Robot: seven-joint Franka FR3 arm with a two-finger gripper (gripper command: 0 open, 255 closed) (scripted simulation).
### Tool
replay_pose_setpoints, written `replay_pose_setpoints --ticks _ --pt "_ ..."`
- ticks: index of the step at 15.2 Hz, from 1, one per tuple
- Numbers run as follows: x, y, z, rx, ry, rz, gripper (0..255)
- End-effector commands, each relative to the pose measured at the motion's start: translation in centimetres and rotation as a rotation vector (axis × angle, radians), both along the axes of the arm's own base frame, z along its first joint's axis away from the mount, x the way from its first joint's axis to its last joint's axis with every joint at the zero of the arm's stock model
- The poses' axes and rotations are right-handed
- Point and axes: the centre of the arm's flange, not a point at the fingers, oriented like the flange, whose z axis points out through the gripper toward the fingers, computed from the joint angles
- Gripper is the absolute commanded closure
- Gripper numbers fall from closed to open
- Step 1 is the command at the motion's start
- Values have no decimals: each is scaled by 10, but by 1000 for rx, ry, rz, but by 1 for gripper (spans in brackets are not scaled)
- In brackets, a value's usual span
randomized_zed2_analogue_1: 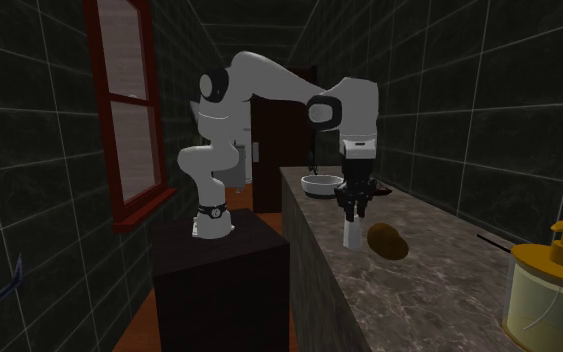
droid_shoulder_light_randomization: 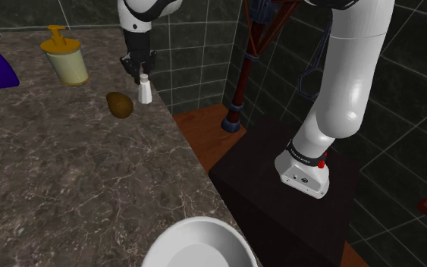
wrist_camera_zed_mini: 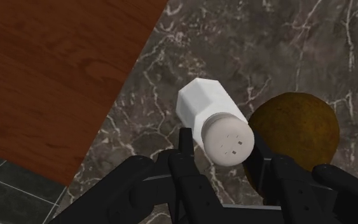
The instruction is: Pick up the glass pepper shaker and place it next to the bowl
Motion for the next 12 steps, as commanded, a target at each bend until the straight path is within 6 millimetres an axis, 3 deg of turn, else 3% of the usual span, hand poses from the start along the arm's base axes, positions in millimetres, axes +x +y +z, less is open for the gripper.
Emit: replay_pose_setpoints --ticks 1,12 --pt "0 0 12 0 0 0 255" --pt "0 0 70 0 0 0 255"
